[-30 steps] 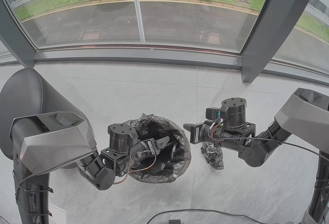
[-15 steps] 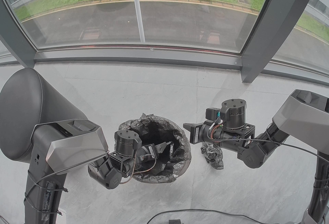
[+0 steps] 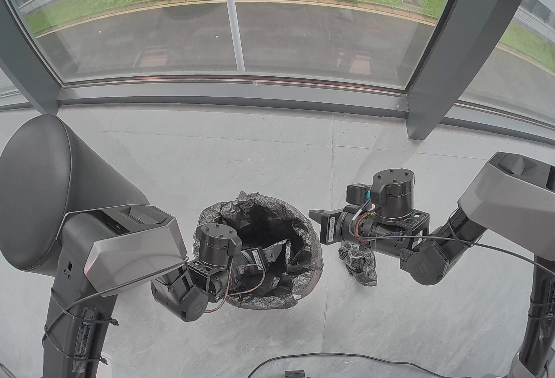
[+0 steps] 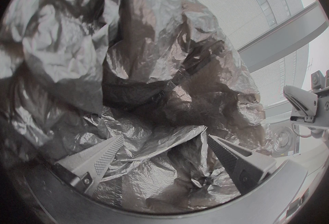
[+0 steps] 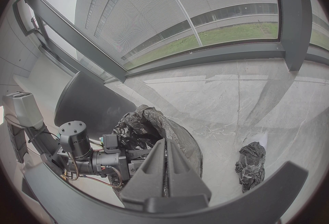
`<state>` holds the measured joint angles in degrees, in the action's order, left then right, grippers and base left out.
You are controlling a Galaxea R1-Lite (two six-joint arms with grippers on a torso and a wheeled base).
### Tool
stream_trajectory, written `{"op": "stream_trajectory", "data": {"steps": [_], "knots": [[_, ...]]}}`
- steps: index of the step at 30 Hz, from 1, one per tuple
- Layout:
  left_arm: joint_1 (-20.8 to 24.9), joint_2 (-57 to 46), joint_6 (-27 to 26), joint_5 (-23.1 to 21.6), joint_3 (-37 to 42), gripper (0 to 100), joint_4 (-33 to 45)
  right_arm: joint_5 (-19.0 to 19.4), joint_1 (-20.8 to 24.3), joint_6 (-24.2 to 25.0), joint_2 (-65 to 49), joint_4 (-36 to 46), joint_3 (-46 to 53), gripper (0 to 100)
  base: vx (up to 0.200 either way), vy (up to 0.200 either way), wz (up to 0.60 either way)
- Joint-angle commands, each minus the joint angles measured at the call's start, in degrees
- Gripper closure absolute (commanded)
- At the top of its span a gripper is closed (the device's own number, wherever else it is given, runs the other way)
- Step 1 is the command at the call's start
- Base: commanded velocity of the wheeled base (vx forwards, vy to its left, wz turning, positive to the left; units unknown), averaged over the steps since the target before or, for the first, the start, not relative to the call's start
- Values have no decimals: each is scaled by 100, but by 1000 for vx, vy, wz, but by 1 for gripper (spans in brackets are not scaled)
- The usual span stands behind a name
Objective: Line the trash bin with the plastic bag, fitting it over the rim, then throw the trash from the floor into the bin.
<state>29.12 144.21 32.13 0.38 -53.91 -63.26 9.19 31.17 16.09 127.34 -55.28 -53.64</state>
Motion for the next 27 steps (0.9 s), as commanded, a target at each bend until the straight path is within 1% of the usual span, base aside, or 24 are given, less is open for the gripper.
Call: {"op": "stream_trajectory", "data": {"steps": [1, 5, 6, 7, 12, 15, 17, 21, 22, 23, 27], "knots": [[137, -482, 135, 120, 328, 0, -29, -5, 3, -10, -69, 0, 55, 100, 0, 0, 0], [428, -1361, 496, 173, 996, 0, -73, -14, 12, -10, -157, 0, 99, 100, 0, 0, 0], [428, -1361, 496, 173, 996, 0, -73, -14, 12, -10, -157, 0, 99, 100, 0, 0, 0], [542, -1844, 575, 173, 1409, 0, -82, -58, 38, -18, -175, 0, 117, 100, 0, 0, 0], [542, -2767, 680, 156, 2139, 0, -222, -172, 65, -18, -175, 0, 134, 100, 0, 0, 0], [507, -3171, 768, 129, 2394, 0, -231, -172, 65, -10, -175, 0, 134, 100, 0, 0, 0], [410, -3374, 777, 120, 2534, 0, -231, -172, 65, -10, -175, 0, 134, 100, 0, 0, 0], [-21, -3523, 768, 68, 2525, 0, -240, -172, 65, -1, -175, -9, 143, 100, 0, 0, 0], [-56, -3532, 768, 68, 2517, 0, -240, -172, 65, -1, -166, -9, 143, 100, 0, 0, 0], [-249, -3505, 768, -55, 2490, 0, -240, -172, 65, -1, -157, -9, 143, 100, 0, 0, 0], [-724, -3321, 777, -416, 2376, 0, -240, -172, 65, -1, -148, -17, 143, 100, 0, 0, 0]]}}
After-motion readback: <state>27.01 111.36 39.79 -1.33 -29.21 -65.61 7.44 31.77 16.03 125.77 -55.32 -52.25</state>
